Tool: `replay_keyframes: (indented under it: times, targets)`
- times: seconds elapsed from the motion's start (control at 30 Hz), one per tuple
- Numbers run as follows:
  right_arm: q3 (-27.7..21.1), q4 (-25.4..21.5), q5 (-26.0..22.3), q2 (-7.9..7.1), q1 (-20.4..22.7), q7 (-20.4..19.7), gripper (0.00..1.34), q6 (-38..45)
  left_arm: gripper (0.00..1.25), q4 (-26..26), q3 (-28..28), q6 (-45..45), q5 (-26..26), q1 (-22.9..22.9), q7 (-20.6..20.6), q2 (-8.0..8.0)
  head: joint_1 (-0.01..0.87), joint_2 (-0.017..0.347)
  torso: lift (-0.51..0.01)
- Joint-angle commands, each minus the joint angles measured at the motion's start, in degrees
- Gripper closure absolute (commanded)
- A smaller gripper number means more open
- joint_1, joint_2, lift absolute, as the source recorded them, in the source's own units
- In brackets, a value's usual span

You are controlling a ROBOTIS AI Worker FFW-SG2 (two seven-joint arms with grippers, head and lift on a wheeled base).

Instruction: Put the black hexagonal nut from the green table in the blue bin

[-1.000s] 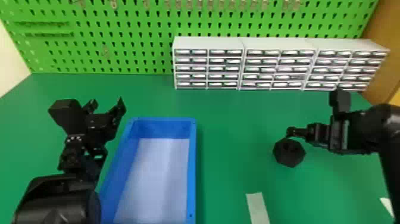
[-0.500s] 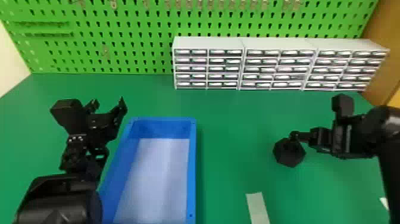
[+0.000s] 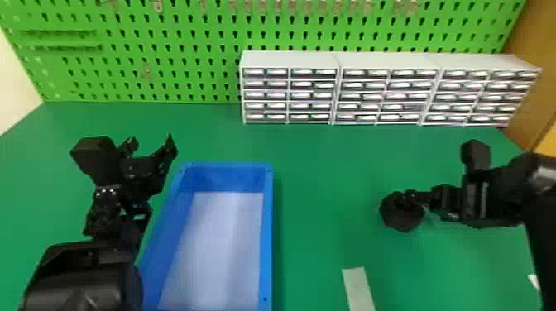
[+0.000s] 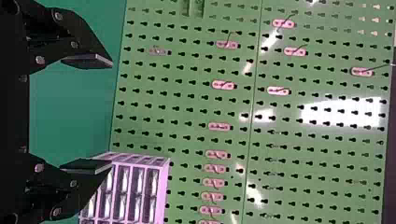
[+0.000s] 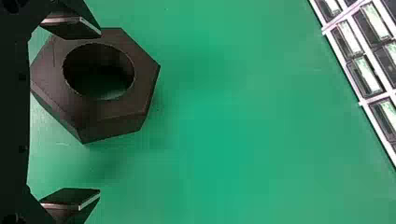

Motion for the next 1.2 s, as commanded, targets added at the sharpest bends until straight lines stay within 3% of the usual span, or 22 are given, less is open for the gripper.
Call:
replay_keyframes:
  times: [0.0,0.67,0.77,0.93,1.17]
  targets:
    - [0.0,0.8,0.87,0.05,-0.39,0.0,0.11,-0.33,0.49,0.0,-0.1,0.0,0.0,-0.03,-0.01,-0.15,0.686,0.051,-0.097]
    - [-1.32,3.61,2.62,0.49,-0.57,0.0,0.13,-2.79,0.49,0.0,-0.1,0.0,0.0,0.05,-0.01,-0.15,0.686,0.051,-0.097]
    - [-1.32,3.87,2.62,0.31,-0.57,0.0,0.24,-2.87,0.49,0.0,-0.1,0.0,0.0,0.05,-0.01,-0.15,0.686,0.051,-0.097]
    - [-1.84,3.96,2.62,0.4,-0.21,0.0,0.64,-2.87,0.49,0.0,-0.1,-0.09,0.0,0.05,-0.01,-0.15,0.686,0.051,-0.097]
    - [-1.93,3.96,2.8,0.31,-0.04,0.0,0.83,-2.43,0.49,0.0,-0.02,-0.44,0.0,0.14,-0.01,-0.15,0.686,0.051,-0.097]
